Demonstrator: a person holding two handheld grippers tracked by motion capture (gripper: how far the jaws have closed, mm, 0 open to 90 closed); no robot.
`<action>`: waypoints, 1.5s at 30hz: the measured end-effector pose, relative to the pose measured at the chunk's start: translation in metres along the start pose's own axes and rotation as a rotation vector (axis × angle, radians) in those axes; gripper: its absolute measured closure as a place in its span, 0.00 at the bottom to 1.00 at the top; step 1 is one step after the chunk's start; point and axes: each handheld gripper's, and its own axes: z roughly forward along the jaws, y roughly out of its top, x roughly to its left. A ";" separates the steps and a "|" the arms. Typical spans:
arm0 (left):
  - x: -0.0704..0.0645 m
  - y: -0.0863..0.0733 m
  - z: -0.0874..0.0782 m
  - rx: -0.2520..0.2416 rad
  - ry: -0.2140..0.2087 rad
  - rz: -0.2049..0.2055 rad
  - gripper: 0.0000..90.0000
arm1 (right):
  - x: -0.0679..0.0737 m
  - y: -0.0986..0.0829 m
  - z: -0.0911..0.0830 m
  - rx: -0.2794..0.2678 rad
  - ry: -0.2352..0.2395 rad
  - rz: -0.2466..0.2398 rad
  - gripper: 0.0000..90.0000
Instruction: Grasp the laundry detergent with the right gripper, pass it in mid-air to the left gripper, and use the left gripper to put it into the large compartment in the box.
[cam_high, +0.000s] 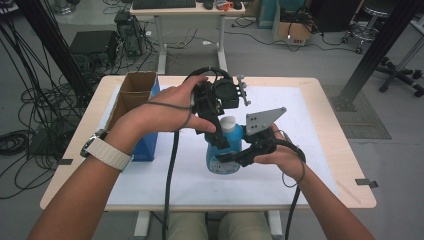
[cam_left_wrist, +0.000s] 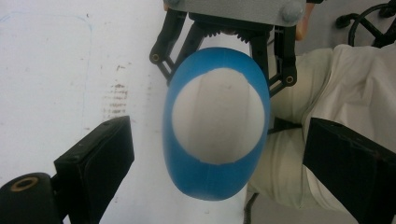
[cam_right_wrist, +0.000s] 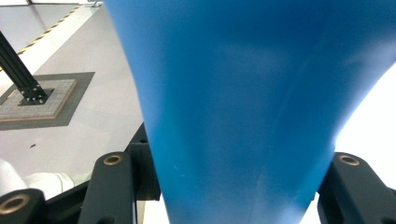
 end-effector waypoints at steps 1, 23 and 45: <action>0.000 0.000 0.000 0.002 0.001 0.002 0.10 | 0.000 0.000 0.000 0.000 0.005 -0.001 0.48; 0.001 0.002 0.006 0.009 -0.001 0.008 0.10 | 0.001 0.002 0.001 0.007 0.007 -0.001 0.48; 0.005 0.005 0.026 0.028 -0.039 0.027 0.20 | 0.001 0.003 0.001 0.017 -0.001 -0.029 0.48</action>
